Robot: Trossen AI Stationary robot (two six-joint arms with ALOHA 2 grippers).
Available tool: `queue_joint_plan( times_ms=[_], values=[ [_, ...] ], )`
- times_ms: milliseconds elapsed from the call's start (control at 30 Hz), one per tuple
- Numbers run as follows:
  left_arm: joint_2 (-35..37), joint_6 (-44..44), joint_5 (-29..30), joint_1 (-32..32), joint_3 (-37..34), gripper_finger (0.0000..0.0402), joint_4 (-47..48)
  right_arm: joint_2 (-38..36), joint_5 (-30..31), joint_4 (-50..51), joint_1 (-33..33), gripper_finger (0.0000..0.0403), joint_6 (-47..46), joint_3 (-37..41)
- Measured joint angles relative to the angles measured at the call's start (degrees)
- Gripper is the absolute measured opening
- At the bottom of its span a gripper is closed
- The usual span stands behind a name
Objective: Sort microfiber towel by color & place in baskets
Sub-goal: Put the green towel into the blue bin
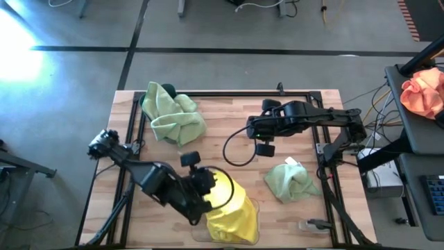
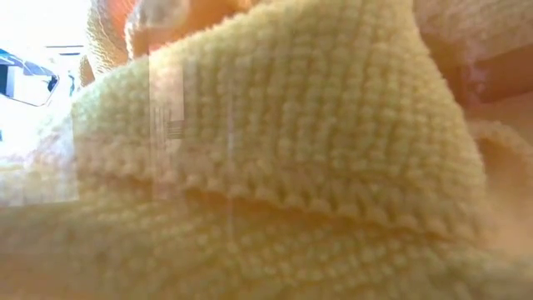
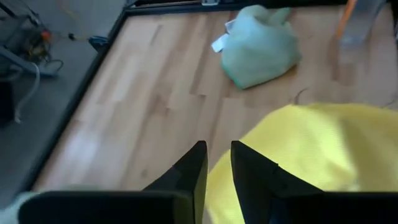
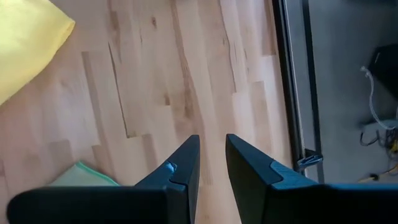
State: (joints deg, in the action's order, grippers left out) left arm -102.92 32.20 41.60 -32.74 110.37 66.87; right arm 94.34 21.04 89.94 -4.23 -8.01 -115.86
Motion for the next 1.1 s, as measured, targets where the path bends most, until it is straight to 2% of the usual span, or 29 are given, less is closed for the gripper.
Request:
queue_joint_plan(
  times_ms=[100,200,367,600,867,1100],
  values=[
    [4.51,-3.70,-0.13,1.67,-4.69,0.0063,-1.70,-0.55,0.34,-0.40,0.00,0.0070,-2.32,0.84],
    [9.72,-7.21,-0.80,3.78,-12.31,0.0066,-8.86,-1.25,3.65,-0.47,-0.02,0.0070,-4.51,2.18],
    [17.65,-13.94,-10.14,8.07,-26.76,0.0066,-25.44,-4.25,5.23,-4.05,-0.12,0.0070,-5.49,5.68],
    [28.22,-18.68,-17.02,13.30,-41.42,0.0066,-40.33,-13.11,5.11,-18.58,-0.13,0.0070,-7.32,17.30],
    [37.05,-21.48,-17.18,15.37,-47.47,0.0066,-43.60,-22.84,4.89,-28.49,-0.13,0.0070,-16.37,36.64],
    [39.10,-23.77,-17.18,18.68,-47.52,0.0066,-43.80,-24.12,-0.21,-26.11,-0.13,0.0070,-22.79,44.35]
  ],
)
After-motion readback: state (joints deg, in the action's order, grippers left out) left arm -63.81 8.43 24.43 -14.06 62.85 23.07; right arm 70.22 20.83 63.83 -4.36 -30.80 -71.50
